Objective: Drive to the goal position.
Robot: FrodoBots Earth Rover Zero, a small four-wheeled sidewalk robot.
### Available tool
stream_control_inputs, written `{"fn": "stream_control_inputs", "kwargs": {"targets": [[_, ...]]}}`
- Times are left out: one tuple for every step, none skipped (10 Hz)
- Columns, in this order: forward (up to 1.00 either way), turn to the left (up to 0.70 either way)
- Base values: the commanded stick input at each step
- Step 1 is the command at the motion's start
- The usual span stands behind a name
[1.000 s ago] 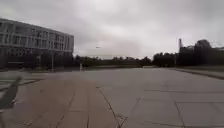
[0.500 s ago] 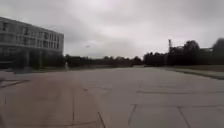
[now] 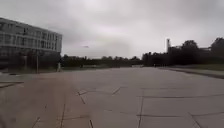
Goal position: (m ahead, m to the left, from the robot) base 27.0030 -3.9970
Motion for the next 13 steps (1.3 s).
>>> {"fn": "stream_control_inputs", "kwargs": {"targets": [[0.7,0.0],[0.7,-0.05],[0.7,-0.04],[0.7,0.0],[0.7,0.0],[0.7,0.0],[0.7,-0.03],[0.7,-0.1],[0.7,-0.1],[0.7,0.0],[0.7,0.0],[0.7,0.0],[0.7,-0.03]]}}
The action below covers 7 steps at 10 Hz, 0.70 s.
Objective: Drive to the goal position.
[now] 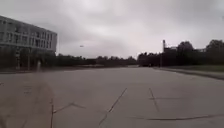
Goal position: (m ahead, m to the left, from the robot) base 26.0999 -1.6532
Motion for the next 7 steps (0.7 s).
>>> {"fn": "stream_control_inputs", "kwargs": {"targets": [[0.7,-0.23],[0.7,-0.23],[0.7,-0.23],[0.7,-0.21],[0.7,-0.11],[0.7,-0.02],[0.7,0.0]]}}
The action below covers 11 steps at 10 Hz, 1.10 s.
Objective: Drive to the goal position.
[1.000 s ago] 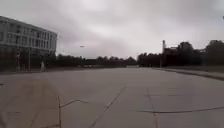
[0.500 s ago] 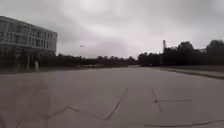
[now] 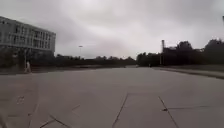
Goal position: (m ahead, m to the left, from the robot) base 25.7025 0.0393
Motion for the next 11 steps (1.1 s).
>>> {"fn": "stream_control_inputs", "kwargs": {"targets": [[0.7,0.0],[0.7,0.0],[0.7,0.0],[0.7,0.0],[0.7,0.0],[0.7,0.0],[0.7,-0.02],[0.7,-0.06],[0.7,-0.2],[0.7,-0.25],[0.7,-0.25]]}}
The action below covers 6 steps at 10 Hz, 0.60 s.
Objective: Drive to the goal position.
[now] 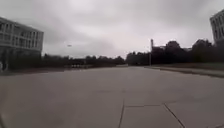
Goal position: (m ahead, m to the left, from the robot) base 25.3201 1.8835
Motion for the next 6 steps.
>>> {"fn": "stream_control_inputs", "kwargs": {"targets": [[0.7,-0.22],[0.7,-0.09],[0.7,0.0],[0.7,0.0],[0.7,0.0],[0.7,0.0]]}}
